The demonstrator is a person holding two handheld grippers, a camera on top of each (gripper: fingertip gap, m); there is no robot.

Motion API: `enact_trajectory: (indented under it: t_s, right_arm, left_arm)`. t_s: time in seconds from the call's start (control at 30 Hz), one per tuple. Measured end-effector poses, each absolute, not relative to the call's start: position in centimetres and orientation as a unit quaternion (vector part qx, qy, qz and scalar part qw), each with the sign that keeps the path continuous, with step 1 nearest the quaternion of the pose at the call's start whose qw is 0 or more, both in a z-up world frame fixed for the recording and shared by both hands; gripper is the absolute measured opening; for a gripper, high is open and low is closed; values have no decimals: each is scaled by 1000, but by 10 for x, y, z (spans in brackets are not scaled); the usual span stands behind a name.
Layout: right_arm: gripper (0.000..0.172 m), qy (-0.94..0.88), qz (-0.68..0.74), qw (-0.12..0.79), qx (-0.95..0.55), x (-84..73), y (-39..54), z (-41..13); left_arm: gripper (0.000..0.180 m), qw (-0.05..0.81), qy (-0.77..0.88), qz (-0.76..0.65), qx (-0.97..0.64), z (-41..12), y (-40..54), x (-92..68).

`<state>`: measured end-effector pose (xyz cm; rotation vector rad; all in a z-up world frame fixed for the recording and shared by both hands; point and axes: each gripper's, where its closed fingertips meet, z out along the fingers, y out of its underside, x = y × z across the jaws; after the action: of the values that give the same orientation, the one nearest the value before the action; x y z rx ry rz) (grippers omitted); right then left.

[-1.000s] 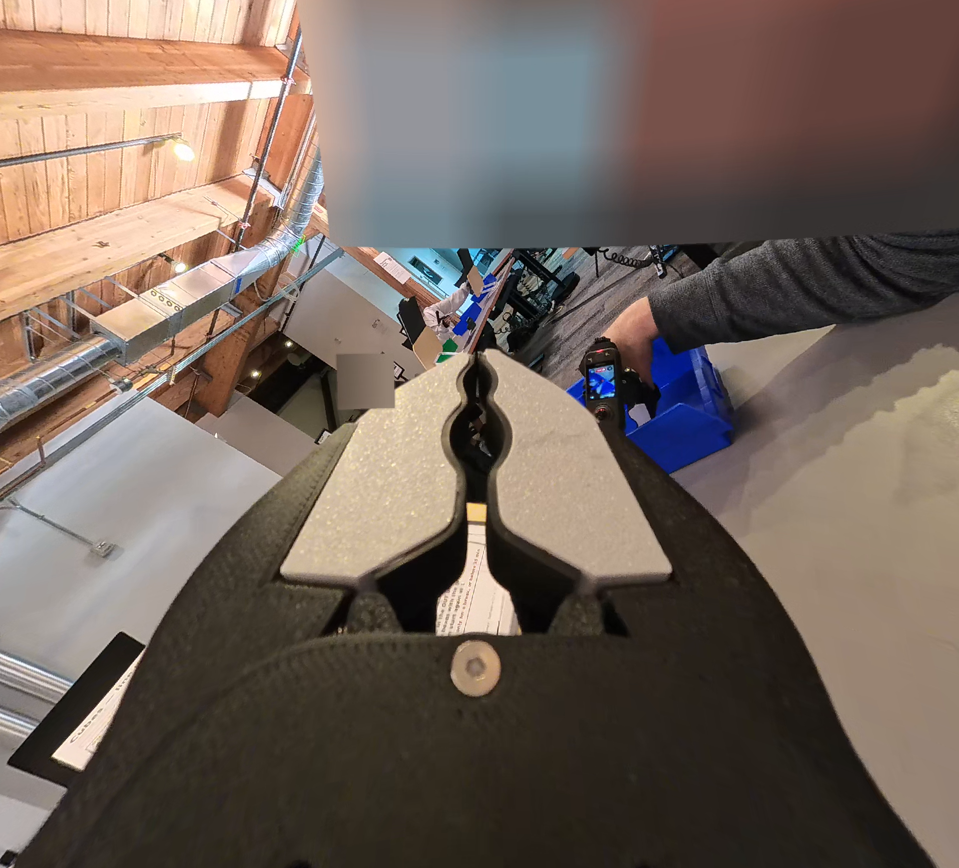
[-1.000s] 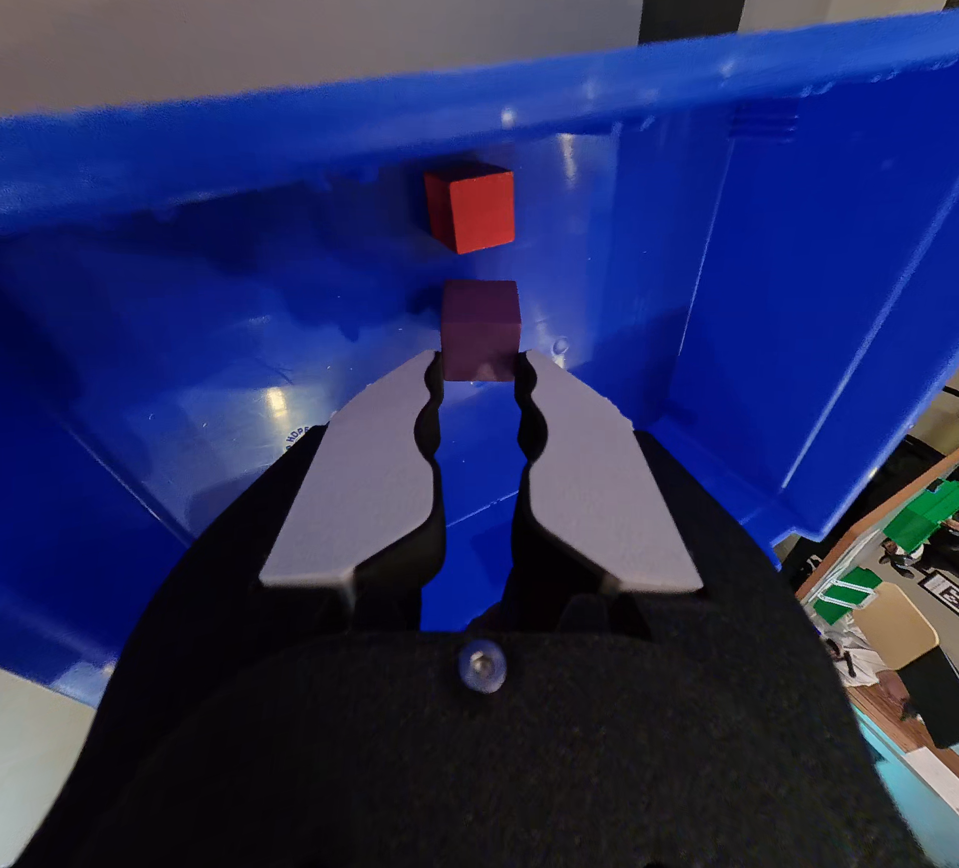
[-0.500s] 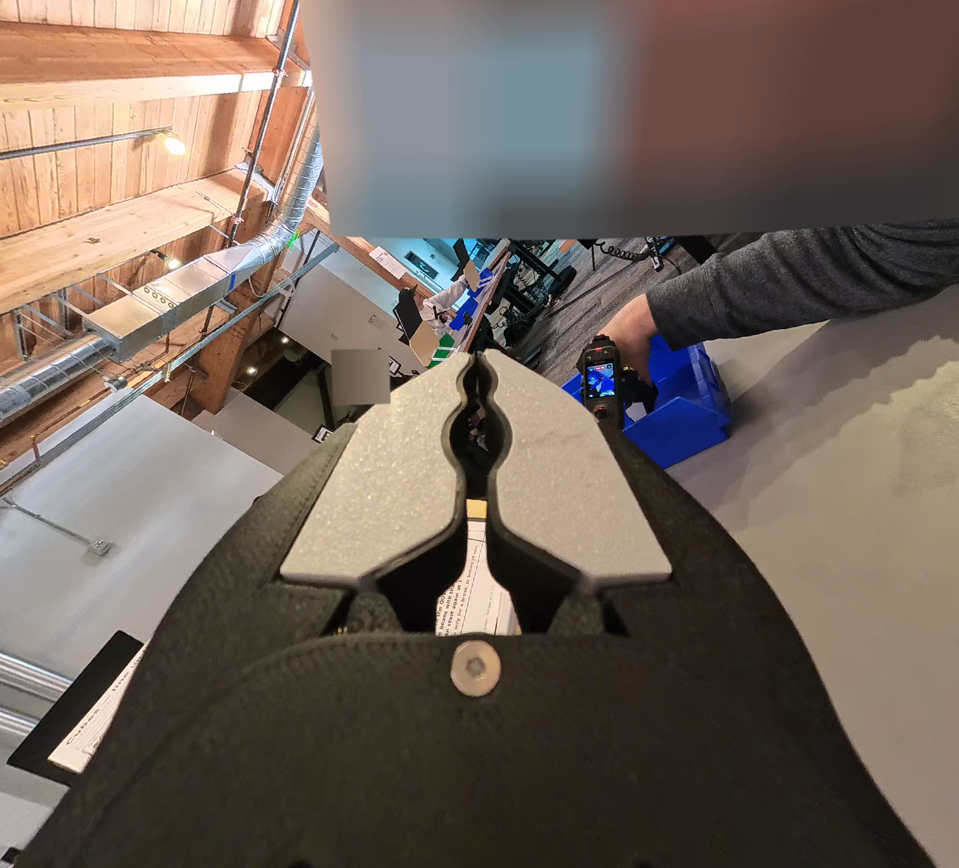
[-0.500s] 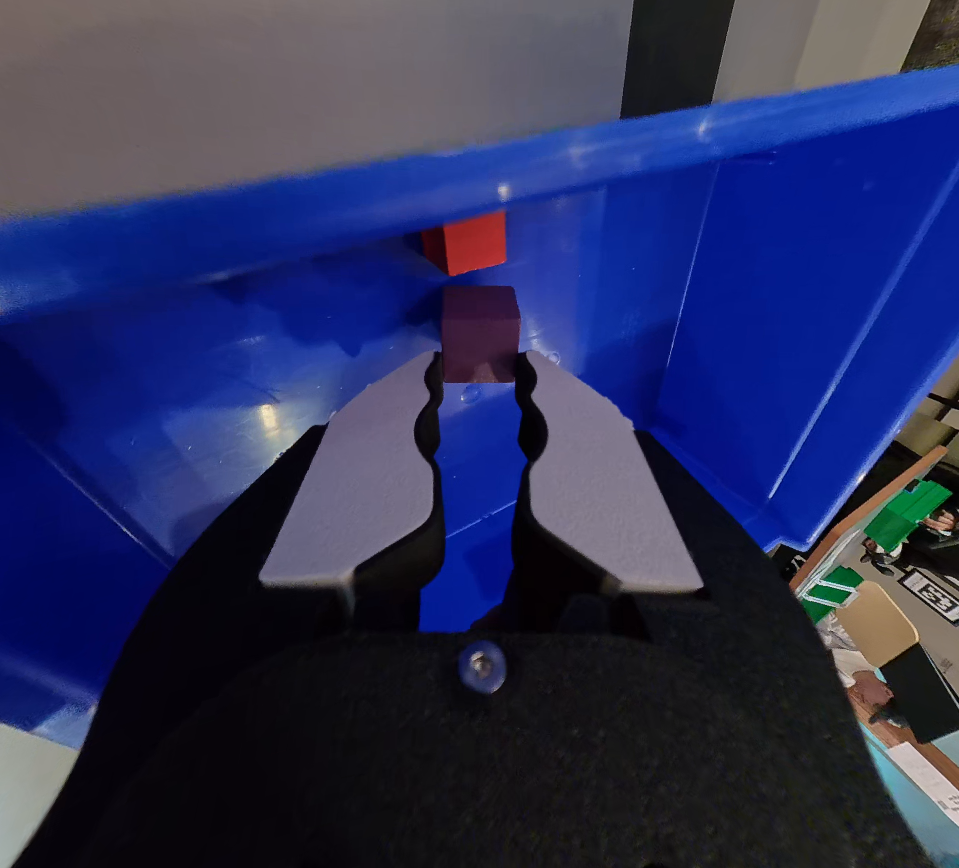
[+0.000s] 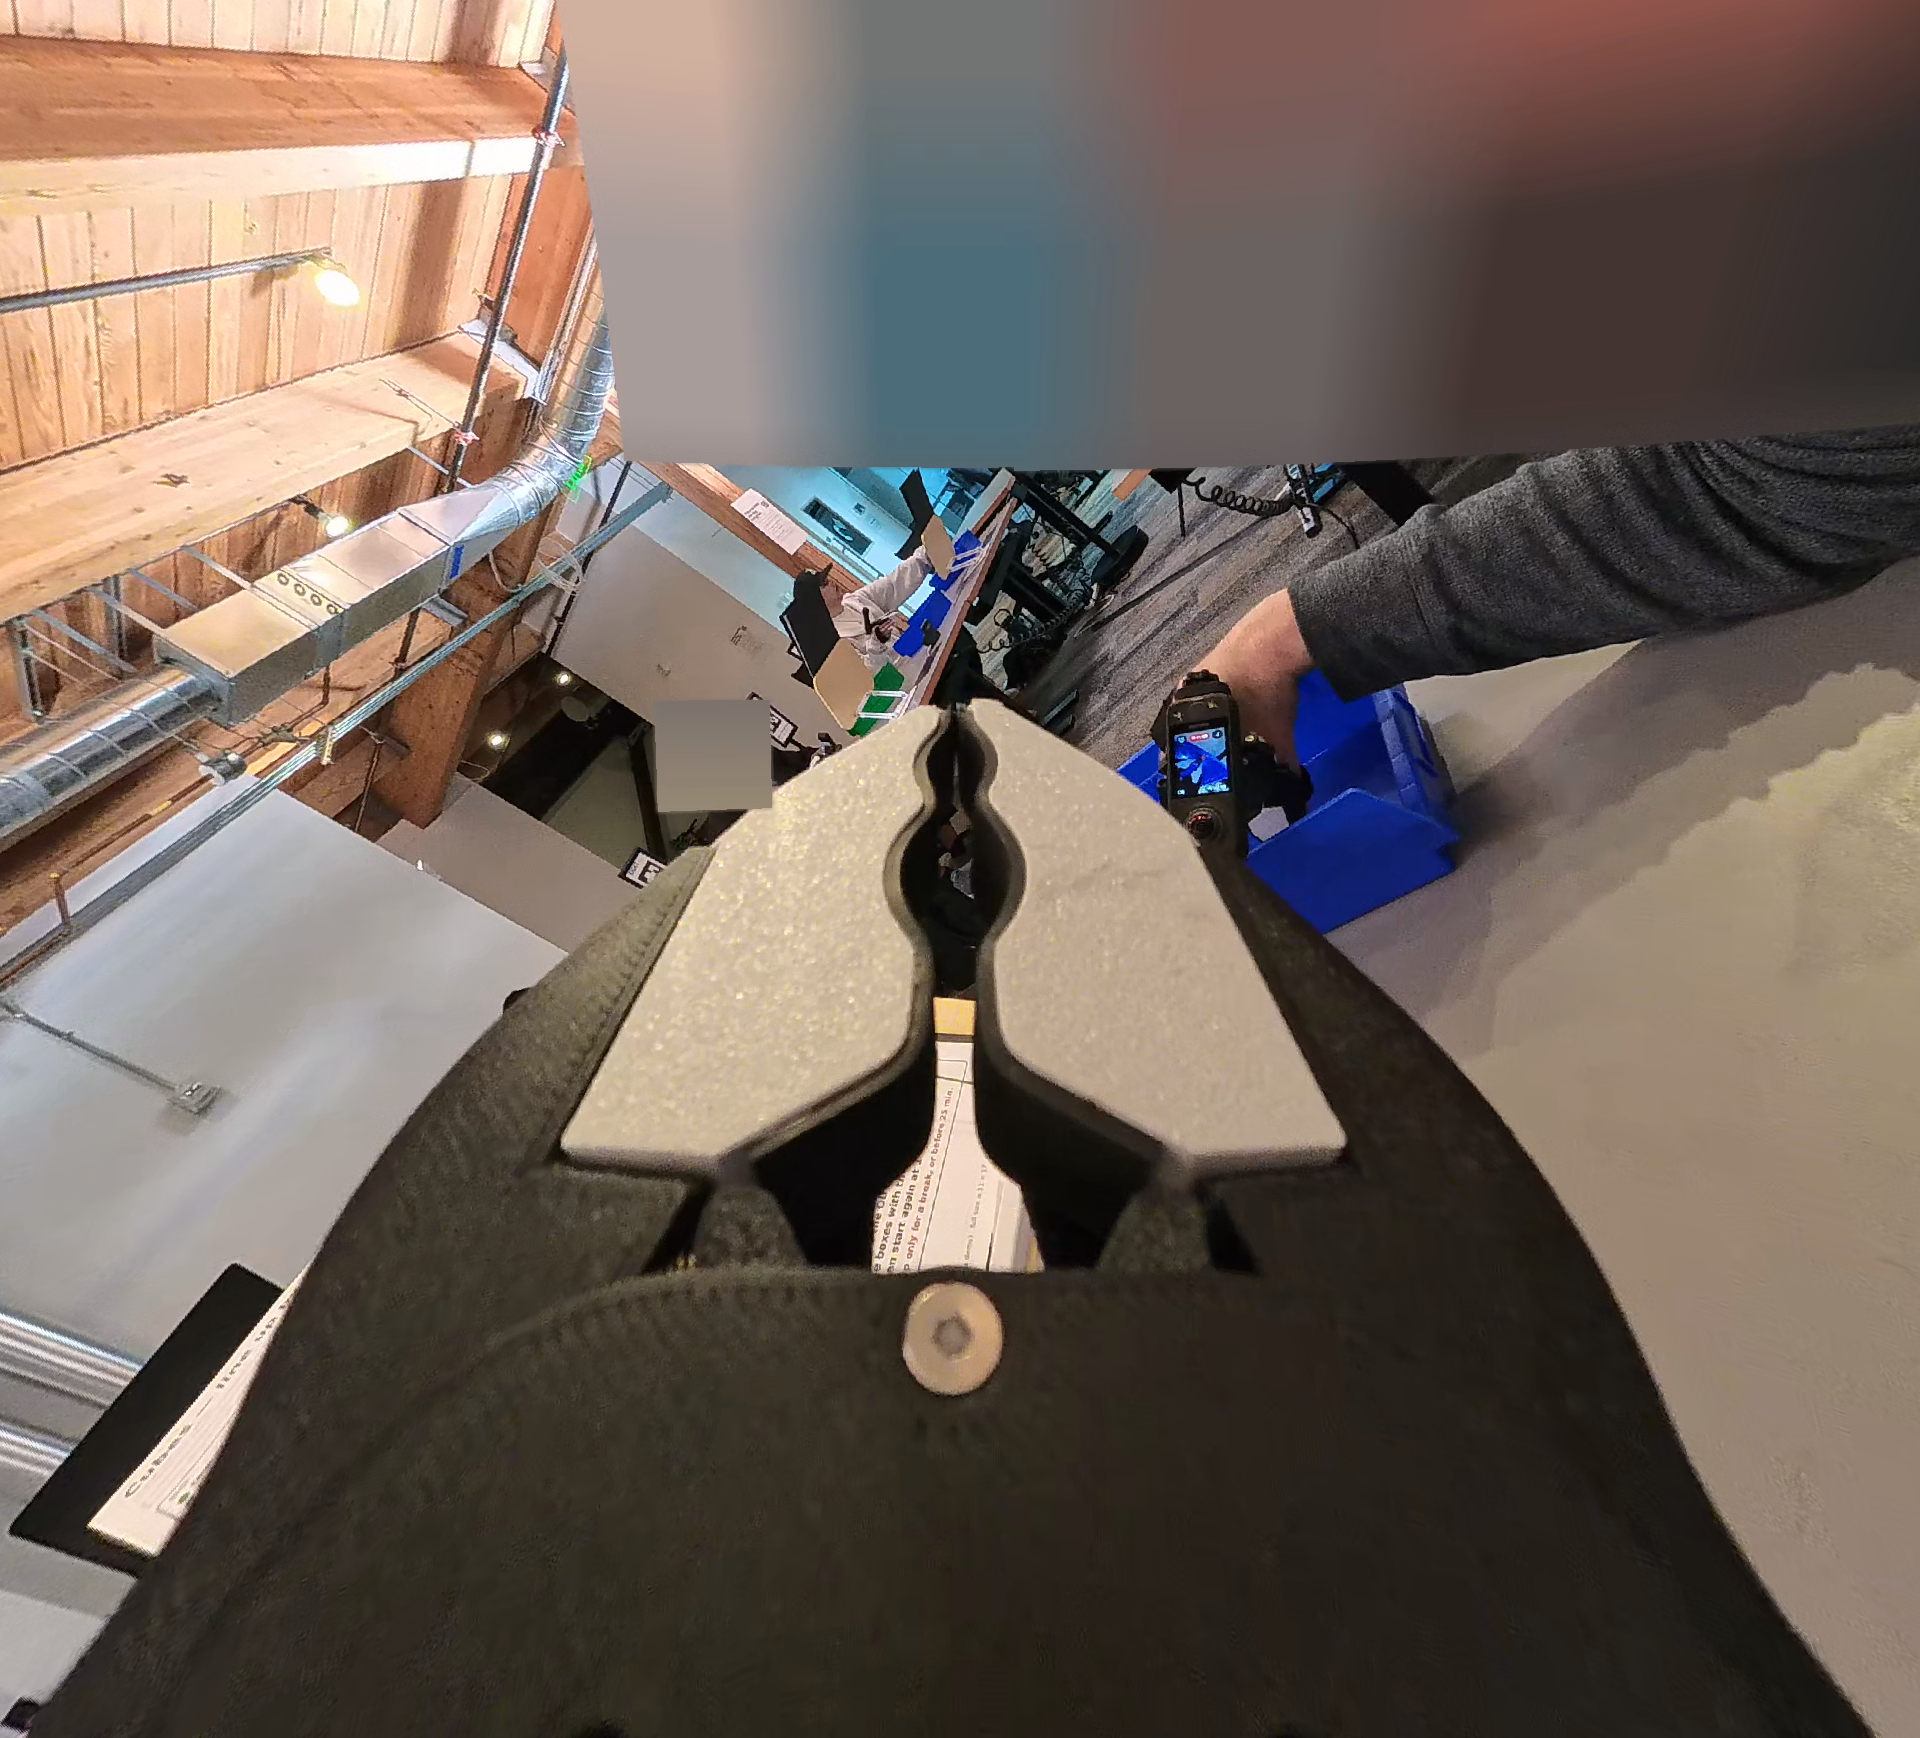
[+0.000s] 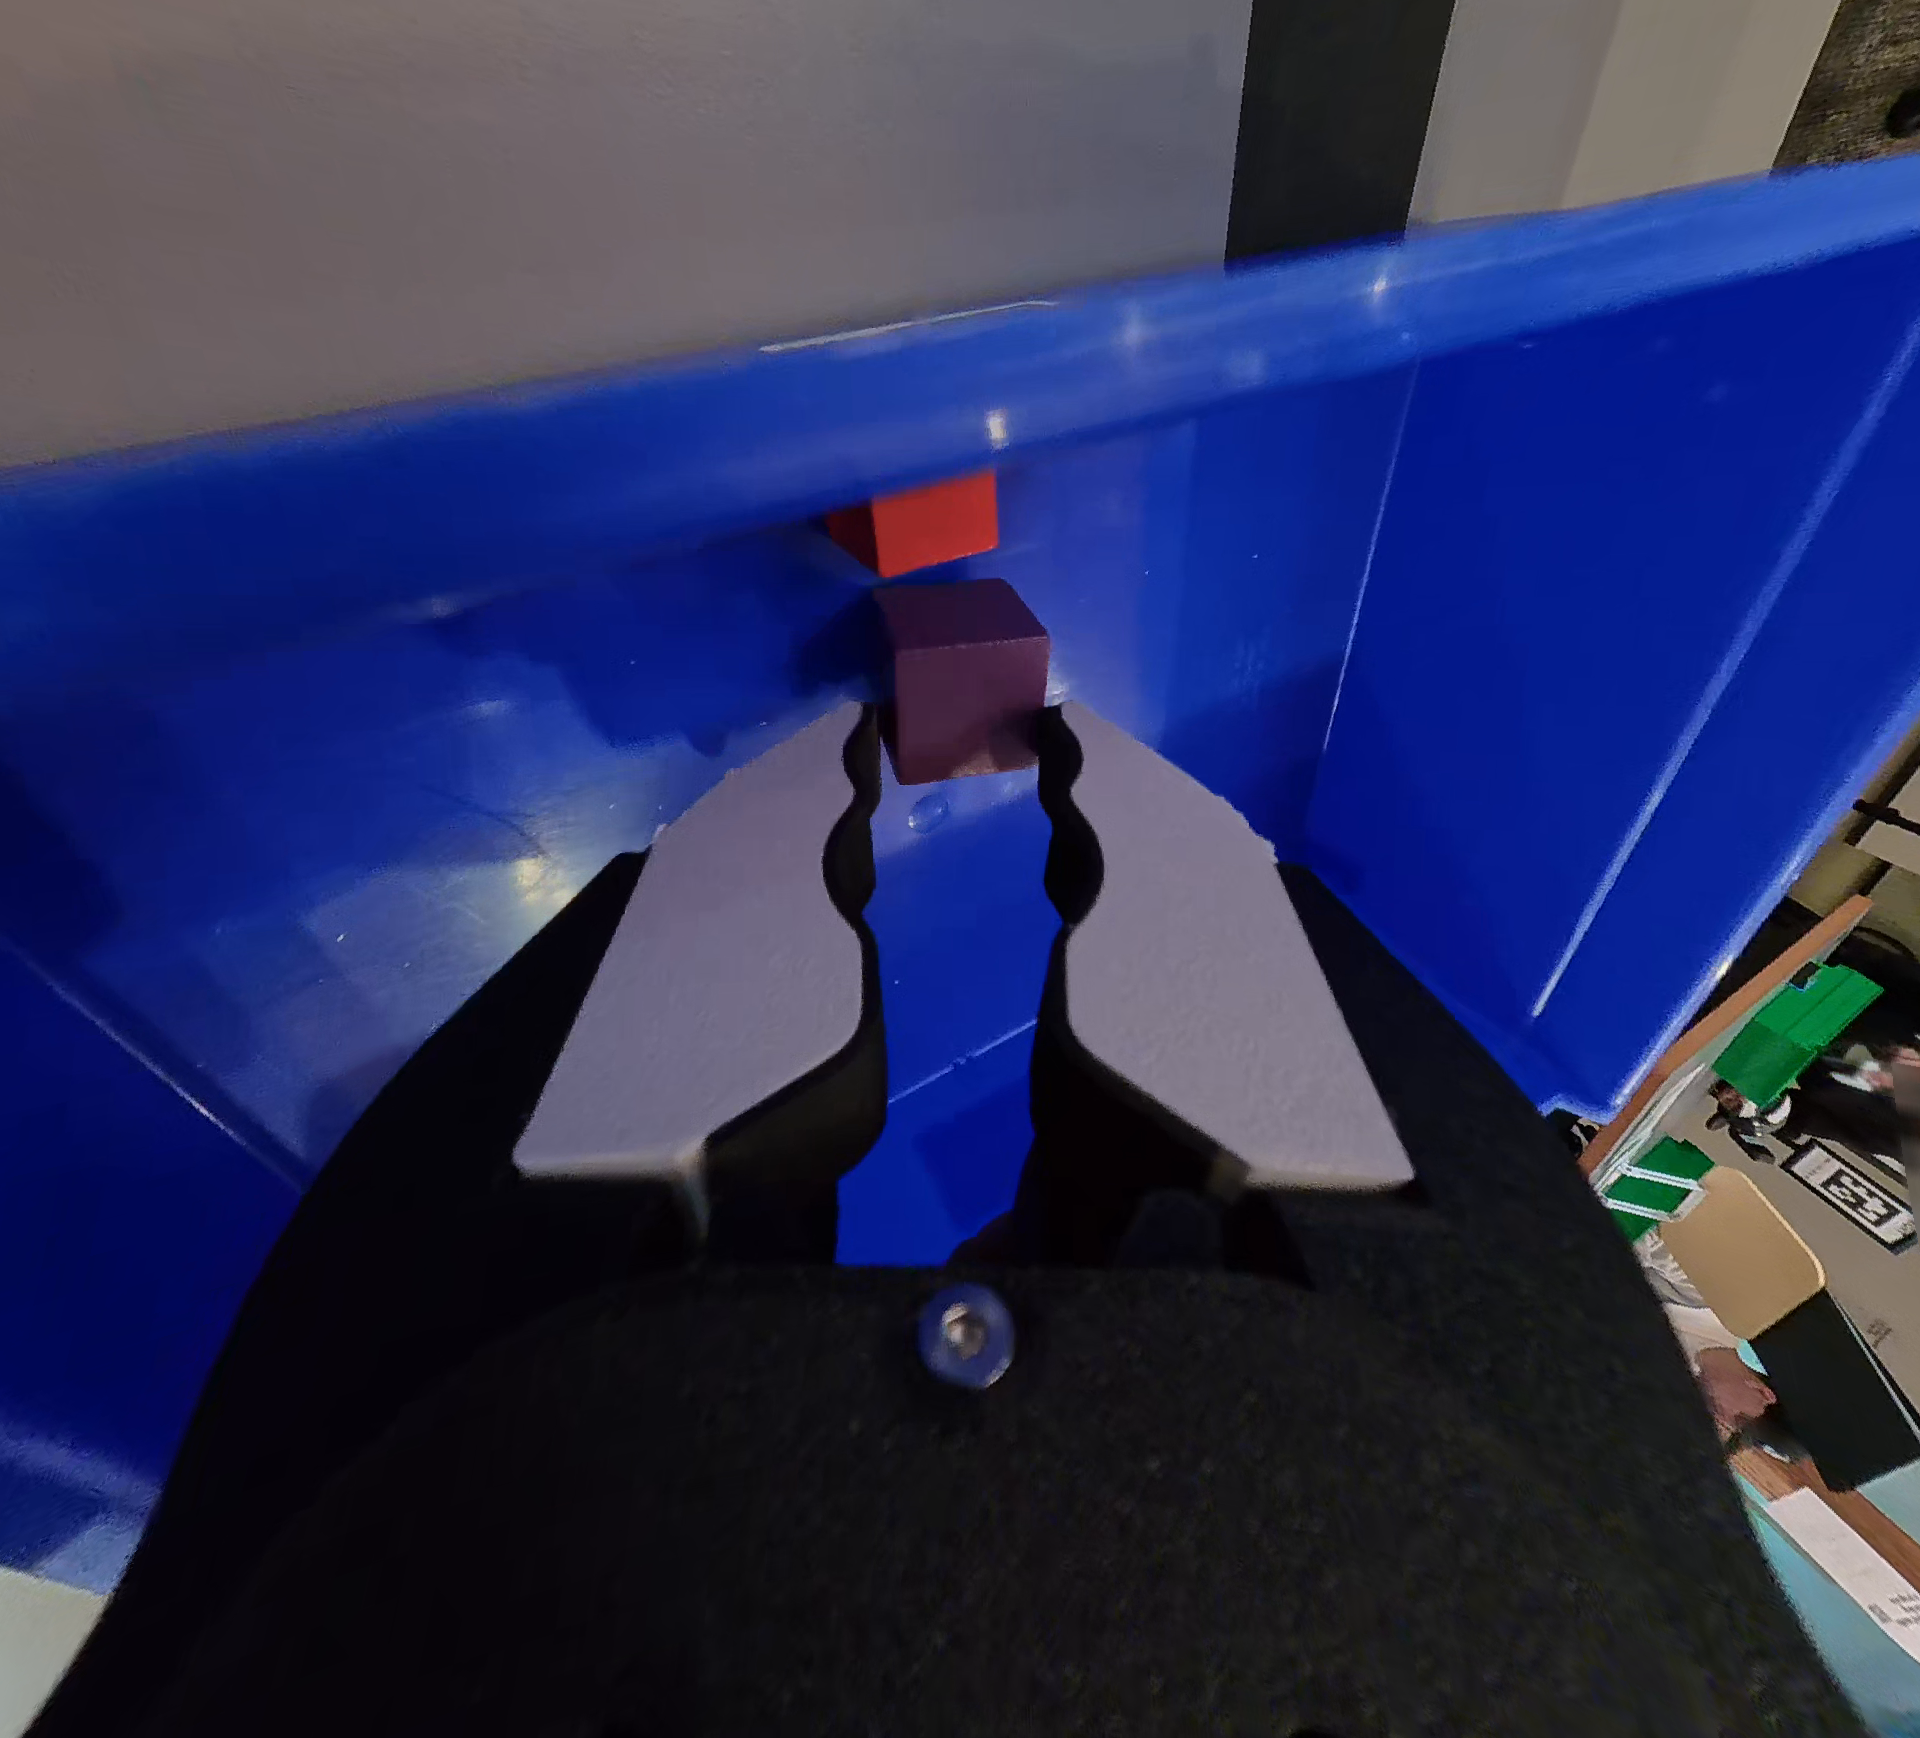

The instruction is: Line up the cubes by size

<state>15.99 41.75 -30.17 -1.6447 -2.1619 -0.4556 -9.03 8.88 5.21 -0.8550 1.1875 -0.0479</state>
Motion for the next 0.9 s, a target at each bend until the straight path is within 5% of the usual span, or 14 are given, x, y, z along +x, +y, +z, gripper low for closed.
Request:
enact_trajectory:
  t_s: [0.9]
  right_arm:
    - [39, -774, -145, 204, -582, 155, 416, -301]
  left_arm:
    - [0, 738, 549, -18, -393, 48, 92, -87]
